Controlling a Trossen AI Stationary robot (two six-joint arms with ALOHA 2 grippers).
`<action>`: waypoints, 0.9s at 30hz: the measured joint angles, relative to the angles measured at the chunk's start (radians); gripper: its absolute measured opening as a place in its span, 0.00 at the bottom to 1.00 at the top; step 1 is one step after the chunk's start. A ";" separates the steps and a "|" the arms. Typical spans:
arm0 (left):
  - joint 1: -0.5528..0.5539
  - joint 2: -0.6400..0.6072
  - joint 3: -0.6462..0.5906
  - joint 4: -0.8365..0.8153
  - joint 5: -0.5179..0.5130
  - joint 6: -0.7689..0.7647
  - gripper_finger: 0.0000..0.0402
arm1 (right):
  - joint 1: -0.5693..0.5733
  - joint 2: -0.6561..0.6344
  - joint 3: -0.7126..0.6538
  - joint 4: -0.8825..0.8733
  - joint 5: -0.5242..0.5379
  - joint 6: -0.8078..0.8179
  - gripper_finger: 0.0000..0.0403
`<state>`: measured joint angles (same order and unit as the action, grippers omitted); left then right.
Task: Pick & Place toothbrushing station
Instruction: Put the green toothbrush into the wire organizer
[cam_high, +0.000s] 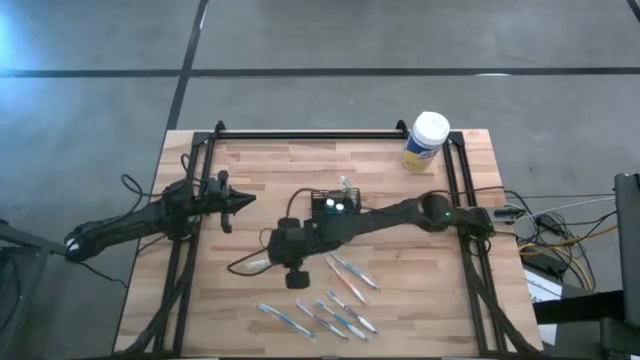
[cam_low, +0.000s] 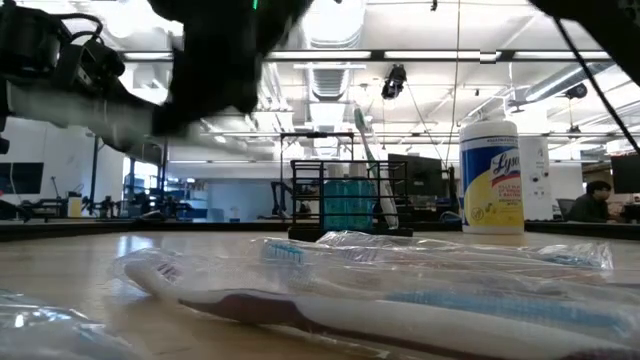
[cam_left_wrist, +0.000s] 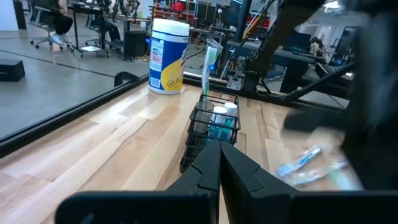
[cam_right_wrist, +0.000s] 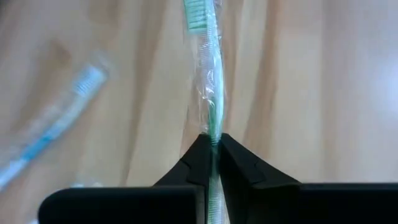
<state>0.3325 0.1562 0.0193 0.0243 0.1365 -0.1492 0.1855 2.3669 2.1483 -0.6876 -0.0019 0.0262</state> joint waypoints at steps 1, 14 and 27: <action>0.000 0.000 0.000 -0.005 0.000 0.005 0.02 | 0.002 -0.027 0.000 -0.001 0.006 -0.035 0.04; 0.000 0.002 0.000 -0.011 -0.045 0.036 0.02 | -0.048 -0.596 -0.292 0.107 -0.021 -0.302 0.03; 0.000 0.002 -0.003 -0.008 -0.053 0.041 0.02 | -0.186 -1.328 -1.194 0.729 -0.141 -0.262 0.03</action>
<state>0.3325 0.1581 0.0162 0.0165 0.0839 -0.1084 -0.0009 1.0388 0.9538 0.0412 -0.1433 -0.2360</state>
